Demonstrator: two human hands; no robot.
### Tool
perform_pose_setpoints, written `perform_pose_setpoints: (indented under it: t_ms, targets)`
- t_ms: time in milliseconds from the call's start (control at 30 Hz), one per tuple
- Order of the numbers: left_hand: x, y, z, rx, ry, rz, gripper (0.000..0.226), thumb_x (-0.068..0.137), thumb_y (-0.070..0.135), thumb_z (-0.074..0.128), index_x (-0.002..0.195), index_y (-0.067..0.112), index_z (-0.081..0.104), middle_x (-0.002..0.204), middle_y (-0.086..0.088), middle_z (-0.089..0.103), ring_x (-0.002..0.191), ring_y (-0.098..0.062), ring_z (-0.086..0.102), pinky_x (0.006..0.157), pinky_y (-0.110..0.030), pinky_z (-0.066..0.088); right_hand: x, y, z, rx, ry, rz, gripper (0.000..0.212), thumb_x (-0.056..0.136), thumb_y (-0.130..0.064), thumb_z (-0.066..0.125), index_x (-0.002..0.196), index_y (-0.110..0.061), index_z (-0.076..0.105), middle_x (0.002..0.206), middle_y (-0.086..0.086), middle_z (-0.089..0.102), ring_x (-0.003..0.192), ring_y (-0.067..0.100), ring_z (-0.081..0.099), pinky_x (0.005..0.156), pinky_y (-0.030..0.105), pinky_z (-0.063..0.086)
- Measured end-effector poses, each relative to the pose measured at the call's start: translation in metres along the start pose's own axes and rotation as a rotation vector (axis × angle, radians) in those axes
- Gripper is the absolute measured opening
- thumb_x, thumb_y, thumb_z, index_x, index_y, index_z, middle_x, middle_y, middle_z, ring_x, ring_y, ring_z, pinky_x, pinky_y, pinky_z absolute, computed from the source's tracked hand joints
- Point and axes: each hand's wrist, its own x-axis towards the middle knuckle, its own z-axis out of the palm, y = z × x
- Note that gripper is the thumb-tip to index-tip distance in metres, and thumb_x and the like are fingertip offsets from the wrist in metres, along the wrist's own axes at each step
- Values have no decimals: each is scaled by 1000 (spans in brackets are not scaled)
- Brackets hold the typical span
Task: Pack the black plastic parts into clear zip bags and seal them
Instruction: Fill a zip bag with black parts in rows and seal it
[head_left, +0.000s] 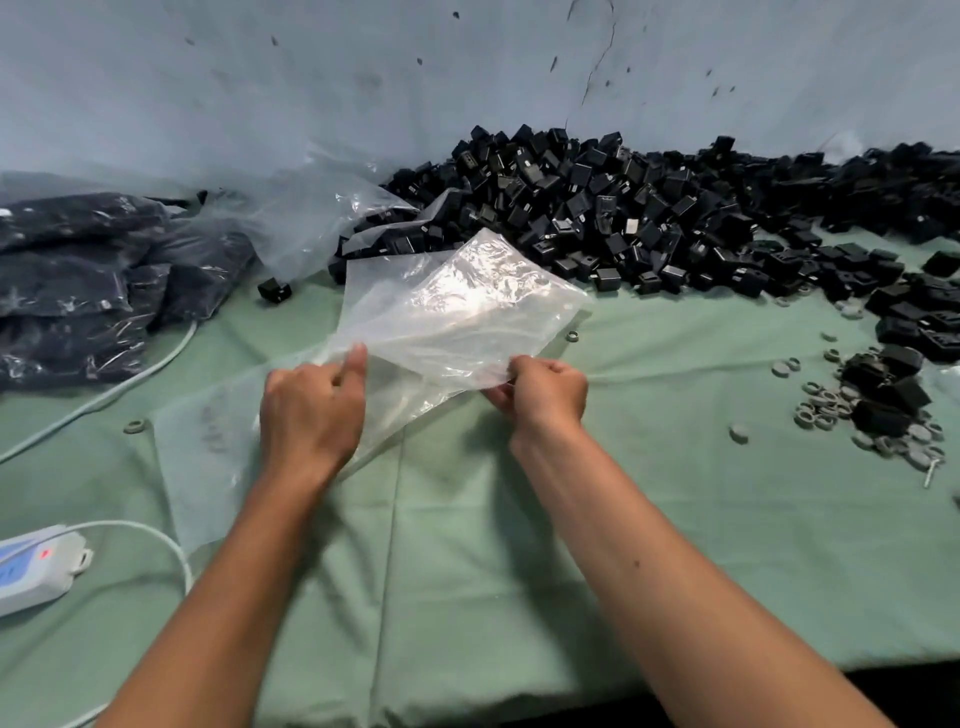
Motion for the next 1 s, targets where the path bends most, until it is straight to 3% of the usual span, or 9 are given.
perform_pose_setpoints:
  t_ms: [100,167,300,433,567,633,733,833,1000]
  targets:
    - [7,47,10,-634,-76,-307,63,90,72,50,86,12,67,81,-6,72,72,-28,69,68,-37,53,-29,18,6,29,-175,58,13,91,5,61,87,-6,55,68,11,64,51,19,64,52,29,60]
    - [11,63,21,-882,-136,-388,25,93,25,71,99,2,64,81,-13,73,66,-28,73,62,-38,61,-34,25,0,-25,-299,53,15,92,-8,73,92,-5,59,77,11,67,59,21,68,62,36,64]
    - [24,46,16,-998,-367,-318,19,92,-9,63,108,0,61,81,-13,76,58,-18,71,47,-22,52,8,-16,-40,149,-37,24,43,89,-44,78,108,-8,63,95,13,75,75,29,78,61,43,64]
    - [30,19,9,-632,-547,-232,16,85,-1,77,98,2,68,74,-9,77,56,-15,70,46,-21,51,56,-52,-76,-211,70,-53,24,84,-19,83,95,-7,65,90,14,75,57,19,71,47,27,55]
    - [42,19,15,-280,-271,-215,38,73,20,93,94,4,66,88,-12,75,81,-30,72,71,-39,60,64,-47,-73,-854,152,-295,56,75,-31,87,123,-14,61,107,10,73,80,25,73,59,30,55]
    - [43,25,18,59,-74,-181,57,72,35,92,108,6,58,108,-16,68,102,-37,65,85,-45,54,63,-46,-66,-1218,300,-613,73,70,-46,91,126,-18,53,123,11,59,108,31,60,81,36,49]
    - [33,43,29,279,306,-21,63,78,36,85,121,8,48,126,-19,54,116,-39,50,90,-45,47,54,-46,-49,-1421,407,-1064,68,65,-53,90,117,-22,57,126,9,48,117,30,44,84,35,33]
    - [21,71,48,250,359,232,51,87,42,74,123,11,53,135,-15,49,124,-32,44,98,-39,44,56,-39,-27,-1426,88,-1196,56,81,-48,81,128,-23,63,143,10,50,133,31,41,100,42,39]
    - [15,72,82,322,-192,307,70,103,62,32,162,26,21,172,-4,1,158,-27,-7,127,-51,-2,76,-12,-35,-1815,-460,-746,67,102,-67,24,162,-40,15,174,0,-1,160,26,-6,127,56,-2]
